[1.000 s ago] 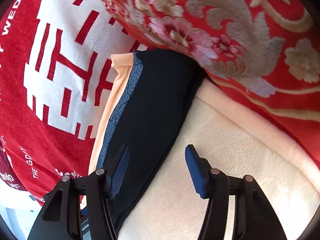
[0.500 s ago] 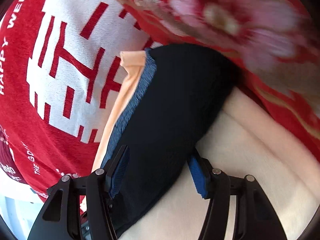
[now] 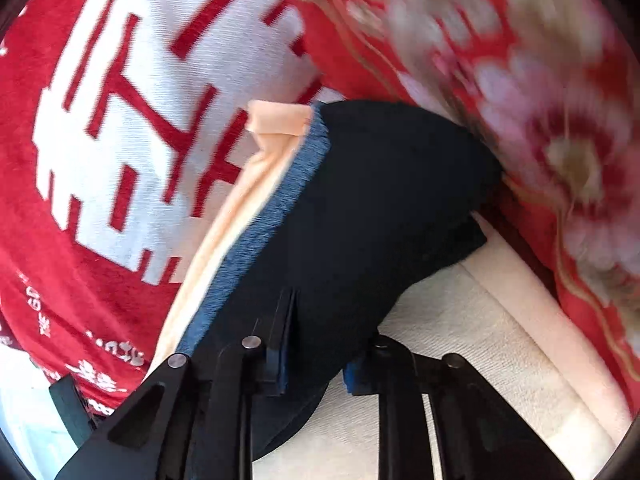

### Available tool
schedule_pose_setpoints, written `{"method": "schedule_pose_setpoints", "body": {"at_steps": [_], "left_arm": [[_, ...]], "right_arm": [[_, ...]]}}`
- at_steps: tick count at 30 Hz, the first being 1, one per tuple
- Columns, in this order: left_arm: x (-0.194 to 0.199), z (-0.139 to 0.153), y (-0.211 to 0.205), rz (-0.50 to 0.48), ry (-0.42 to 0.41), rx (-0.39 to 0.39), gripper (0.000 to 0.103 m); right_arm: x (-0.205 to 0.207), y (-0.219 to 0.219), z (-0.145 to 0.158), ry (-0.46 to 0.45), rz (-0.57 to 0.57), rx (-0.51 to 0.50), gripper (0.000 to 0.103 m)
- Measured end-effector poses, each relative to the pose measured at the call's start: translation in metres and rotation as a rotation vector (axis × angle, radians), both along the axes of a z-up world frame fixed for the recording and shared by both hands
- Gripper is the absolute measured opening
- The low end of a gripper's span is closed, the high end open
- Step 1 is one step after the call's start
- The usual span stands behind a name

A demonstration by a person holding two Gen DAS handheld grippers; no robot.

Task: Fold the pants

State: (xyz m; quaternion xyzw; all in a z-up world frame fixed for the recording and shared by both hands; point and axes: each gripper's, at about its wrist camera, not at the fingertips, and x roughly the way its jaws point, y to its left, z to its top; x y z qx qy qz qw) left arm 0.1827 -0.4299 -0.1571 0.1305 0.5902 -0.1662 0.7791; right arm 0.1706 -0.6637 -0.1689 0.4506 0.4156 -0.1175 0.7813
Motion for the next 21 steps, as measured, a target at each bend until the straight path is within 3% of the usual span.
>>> {"method": "schedule_pose_setpoints", "body": {"at_steps": [2, 4, 7, 14, 18, 21], "left_arm": [[0.000, -0.004, -0.007, -0.010, 0.000, 0.001, 0.088], [-0.001, -0.028, -0.017, -0.017, 0.083, 0.001, 0.088], [-0.010, -0.032, -0.025, -0.007, 0.016, 0.007, 0.088], [-0.003, -0.034, -0.027, -0.020, 0.042, -0.042, 0.088], [0.004, -0.021, 0.004, 0.043, 0.076, -0.102, 0.088], [0.008, 0.000, 0.048, 0.105, 0.042, -0.140, 0.088]], "right_arm": [[0.002, 0.007, 0.017, -0.012, 0.047, -0.061, 0.021], [0.006, 0.019, 0.035, -0.025, 0.101, -0.131, 0.020], [0.017, 0.043, 0.058, -0.039, 0.200, -0.240, 0.019], [0.037, 0.096, 0.090, -0.046, 0.360, -0.410, 0.019], [0.040, 0.127, 0.105, -0.033, 0.435, -0.499, 0.019], [0.045, 0.161, 0.112, -0.022, 0.511, -0.572, 0.019]]}}
